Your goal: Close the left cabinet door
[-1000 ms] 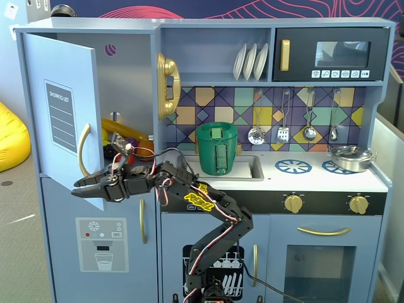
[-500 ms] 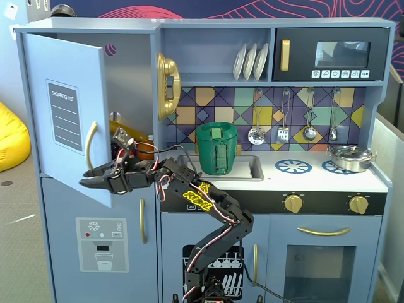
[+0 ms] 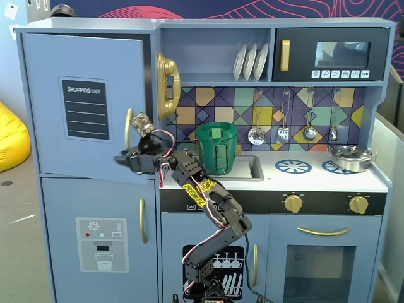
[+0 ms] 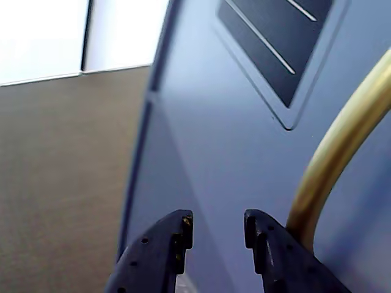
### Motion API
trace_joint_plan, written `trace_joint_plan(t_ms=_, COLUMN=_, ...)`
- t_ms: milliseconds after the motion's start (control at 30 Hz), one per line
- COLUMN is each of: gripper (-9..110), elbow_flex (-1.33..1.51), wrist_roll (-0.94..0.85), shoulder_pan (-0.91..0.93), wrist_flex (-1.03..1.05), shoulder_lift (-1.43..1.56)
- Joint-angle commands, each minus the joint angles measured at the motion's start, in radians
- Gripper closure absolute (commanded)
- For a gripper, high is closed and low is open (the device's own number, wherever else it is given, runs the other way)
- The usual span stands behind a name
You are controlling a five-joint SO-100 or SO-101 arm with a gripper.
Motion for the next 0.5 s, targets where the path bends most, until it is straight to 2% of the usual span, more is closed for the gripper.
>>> trace_joint_plan(t_ms=0, gripper=102, elbow_flex=-0.098, wrist_roll=-0.008, shoulder_pan=0.103, wrist_flex=-0.041, shoulder_lift=-0.040)
trace_joint_plan(t_ms=167, gripper=102, elbow_flex=-0.164, wrist_roll=-0.023, shoulder_pan=0.195, wrist_flex=-0.120, shoulder_lift=-0.132)
trace_joint_plan(t_ms=467, gripper=102, elbow_flex=-0.198, wrist_roll=-0.032, shoulder_pan=0.196, wrist_flex=-0.146, shoulder_lift=-0.167)
